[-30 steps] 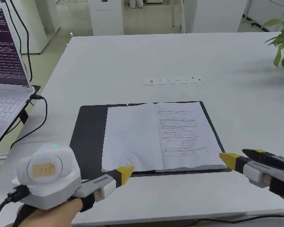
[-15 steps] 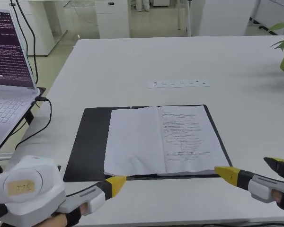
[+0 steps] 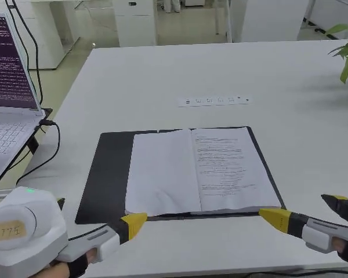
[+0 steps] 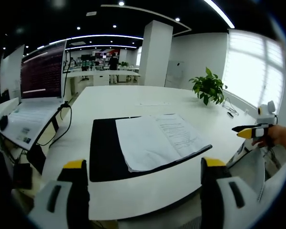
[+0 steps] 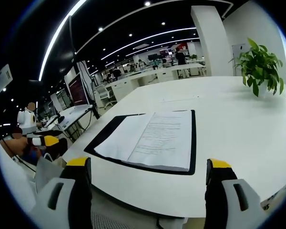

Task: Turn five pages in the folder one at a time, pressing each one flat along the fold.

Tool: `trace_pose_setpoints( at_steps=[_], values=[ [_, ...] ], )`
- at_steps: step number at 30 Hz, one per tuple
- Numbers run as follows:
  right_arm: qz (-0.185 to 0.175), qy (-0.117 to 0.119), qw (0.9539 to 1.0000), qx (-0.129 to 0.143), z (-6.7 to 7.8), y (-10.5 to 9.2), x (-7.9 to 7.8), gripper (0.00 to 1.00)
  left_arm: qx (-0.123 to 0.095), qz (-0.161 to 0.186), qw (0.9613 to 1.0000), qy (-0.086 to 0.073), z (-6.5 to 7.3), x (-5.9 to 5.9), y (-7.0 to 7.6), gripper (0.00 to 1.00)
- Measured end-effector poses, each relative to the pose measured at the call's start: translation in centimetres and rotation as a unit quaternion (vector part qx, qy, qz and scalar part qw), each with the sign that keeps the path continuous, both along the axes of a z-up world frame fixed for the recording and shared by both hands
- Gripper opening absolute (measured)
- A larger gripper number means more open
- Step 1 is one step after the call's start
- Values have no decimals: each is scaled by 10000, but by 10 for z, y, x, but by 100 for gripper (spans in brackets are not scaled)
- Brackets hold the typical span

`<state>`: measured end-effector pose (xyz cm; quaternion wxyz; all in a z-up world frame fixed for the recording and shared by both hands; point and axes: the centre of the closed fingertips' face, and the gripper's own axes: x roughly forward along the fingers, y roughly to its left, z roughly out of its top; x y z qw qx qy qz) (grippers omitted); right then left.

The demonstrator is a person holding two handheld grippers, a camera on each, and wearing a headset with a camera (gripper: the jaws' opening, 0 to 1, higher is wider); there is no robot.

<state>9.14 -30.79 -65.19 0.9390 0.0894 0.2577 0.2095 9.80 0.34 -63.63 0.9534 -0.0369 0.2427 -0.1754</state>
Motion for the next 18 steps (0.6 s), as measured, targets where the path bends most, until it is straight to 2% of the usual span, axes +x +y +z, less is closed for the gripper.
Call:
trace_pose_setpoints(
  at_steps=[5, 9, 13, 15, 16, 18],
  values=[
    [11, -16, 10000, 18, -1, 1, 2, 99, 201, -256, 9995, 62, -10, 6, -10, 99],
    [25, -45, 10000, 14, -1, 4, 3, 97, 414, -605, 9973, 18, -16, 12, -23, 96],
    [44, -53, 10000, -48, -3, 6, 3, 97, 433, -921, 9947, 113, -26, 23, -45, 95],
    [49, -44, 10000, -43, -4, 8, 3, 96, 487, -1132, 9923, 130, -31, 30, -58, 92],
    [41, -38, 10000, -32, -4, 8, 3, 96, 505, -1245, 9907, 190, -35, 33, -67, 91],
    [21, -35, 10000, 0, -3, 10, 2, 95, 502, -1316, 9898, 199, -38, 38, -76, 87]
  ],
)
